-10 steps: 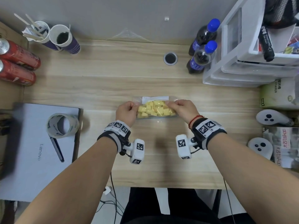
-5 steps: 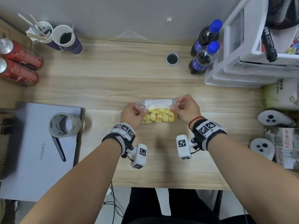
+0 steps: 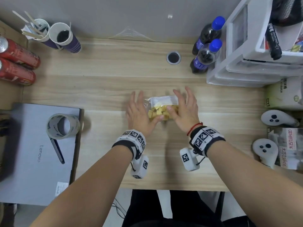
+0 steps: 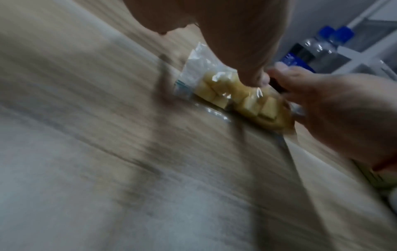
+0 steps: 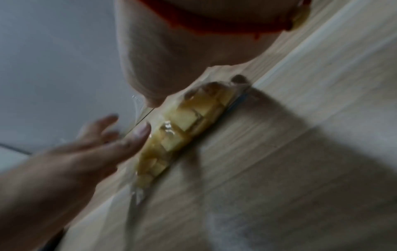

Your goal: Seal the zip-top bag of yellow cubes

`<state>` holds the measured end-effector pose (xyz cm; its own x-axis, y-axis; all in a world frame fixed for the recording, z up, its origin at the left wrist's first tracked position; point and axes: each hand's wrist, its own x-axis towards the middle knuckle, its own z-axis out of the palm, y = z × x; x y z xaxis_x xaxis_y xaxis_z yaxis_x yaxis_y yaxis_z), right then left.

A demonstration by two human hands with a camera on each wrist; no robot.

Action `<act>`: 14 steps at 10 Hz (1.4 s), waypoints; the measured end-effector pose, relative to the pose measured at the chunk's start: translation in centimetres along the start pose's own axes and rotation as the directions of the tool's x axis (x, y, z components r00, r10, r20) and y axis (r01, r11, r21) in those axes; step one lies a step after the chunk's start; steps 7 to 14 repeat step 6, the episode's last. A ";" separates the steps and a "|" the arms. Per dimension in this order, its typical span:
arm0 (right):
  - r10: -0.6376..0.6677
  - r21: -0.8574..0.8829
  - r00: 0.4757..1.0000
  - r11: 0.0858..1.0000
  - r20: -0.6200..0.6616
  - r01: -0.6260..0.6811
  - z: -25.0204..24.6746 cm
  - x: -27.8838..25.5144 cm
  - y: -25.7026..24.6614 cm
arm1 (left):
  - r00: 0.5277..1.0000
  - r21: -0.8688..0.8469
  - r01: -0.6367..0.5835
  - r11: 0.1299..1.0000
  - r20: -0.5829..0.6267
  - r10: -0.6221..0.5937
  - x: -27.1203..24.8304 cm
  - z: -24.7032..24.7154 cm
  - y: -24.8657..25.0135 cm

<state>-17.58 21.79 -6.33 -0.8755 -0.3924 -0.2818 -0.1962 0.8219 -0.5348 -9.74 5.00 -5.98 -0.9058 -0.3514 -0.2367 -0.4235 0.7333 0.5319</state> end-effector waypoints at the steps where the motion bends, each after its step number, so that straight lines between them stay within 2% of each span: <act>1: -0.068 -0.113 0.982 0.990 0.177 0.089 1.2 0.5 1.0 | 0.958 0.187 -0.179 0.966 0.257 0.128 0.8 1.5 -0.2; 2: -0.029 -0.113 0.976 0.992 0.217 0.055 0.6 1.2 1.8 | 0.914 0.224 -0.182 0.957 0.397 0.081 2.0 1.2 -1.9; 3: 0.045 -0.176 0.966 0.984 0.256 0.001 -0.3 1.5 3.4 | 0.891 0.326 -0.214 0.921 0.452 0.047 2.8 0.4 -3.2; 4: 0.070 -0.151 0.966 0.988 0.251 -0.032 -1.1 0.8 4.2 | 0.904 0.328 -0.156 0.931 0.428 0.001 2.9 -0.5 -3.8; 5: 0.087 -0.048 0.972 0.996 0.218 -0.078 -1.8 0.0 3.8 | 0.943 0.222 -0.062 0.973 0.332 -0.016 2.5 -1.8 -3.1; 6: 0.137 -0.013 0.981 0.991 0.134 -0.136 -3.0 -1.4 3.0 | 0.956 0.029 0.057 0.998 0.285 -0.063 -0.6 -4.1 -2.4; 14: 0.137 -0.013 0.981 0.991 0.134 -0.136 -3.0 -1.4 3.0 | 0.956 0.029 0.057 0.998 0.285 -0.063 -0.6 -4.1 -2.4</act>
